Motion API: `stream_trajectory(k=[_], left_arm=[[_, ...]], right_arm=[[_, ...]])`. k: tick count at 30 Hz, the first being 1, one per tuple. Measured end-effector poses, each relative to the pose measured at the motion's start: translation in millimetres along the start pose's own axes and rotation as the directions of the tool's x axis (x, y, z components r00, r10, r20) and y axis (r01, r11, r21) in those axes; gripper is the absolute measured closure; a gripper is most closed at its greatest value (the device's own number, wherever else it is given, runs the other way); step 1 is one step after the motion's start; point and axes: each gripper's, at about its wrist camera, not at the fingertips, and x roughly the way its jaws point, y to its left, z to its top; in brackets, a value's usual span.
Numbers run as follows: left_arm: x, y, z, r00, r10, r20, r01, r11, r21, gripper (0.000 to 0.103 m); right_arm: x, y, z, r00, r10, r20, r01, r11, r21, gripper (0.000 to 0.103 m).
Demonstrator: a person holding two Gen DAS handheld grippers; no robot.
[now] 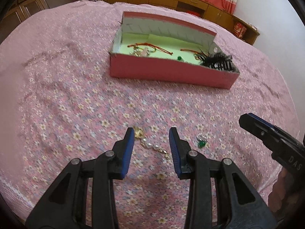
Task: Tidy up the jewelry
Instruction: 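Grasp the gold pearl pendant with the left tool while the right tool grasps the green earring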
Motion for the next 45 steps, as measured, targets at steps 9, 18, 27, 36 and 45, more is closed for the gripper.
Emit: stream_trajectory(k=[9, 18, 27, 36, 45], left_arm=[[18.7, -1.6, -8.7, 0.999, 0.013, -0.049, -0.014, 1.0, -0.018, 0.074], [26.3, 5.0, -14.1, 0.998, 0.038, -0.048, -0.04, 0.998, -0.046, 0.096], [8.9, 17.0, -9.8, 1.0, 0.02, -0.008, -0.02, 0.998, -0.052, 0.103], [-15.6, 37.6, 3.2, 0.998, 0.013, 0.065, -0.006, 0.995, -0.101, 0.103], [-18.4, 44.0, 6.2, 0.995, 0.034, 0.092, -0.023, 0.992, -0.121, 0.103]], right_arm=[[3.4, -9.5, -7.8, 1.0, 0.01, -0.016, -0.01, 0.999, 0.031, 0.066], [8.4, -14.3, -12.4, 0.999, 0.018, -0.033, -0.016, 0.999, 0.05, 0.066], [13.0, -9.4, -13.3, 0.998, 0.022, -0.05, -0.02, 0.999, 0.038, 0.066], [21.7, 7.4, -18.8, 0.996, 0.031, -0.087, -0.032, 0.999, -0.006, 0.066], [39.7, 27.9, -27.7, 0.988, 0.054, -0.141, -0.062, 0.997, -0.054, 0.066]])
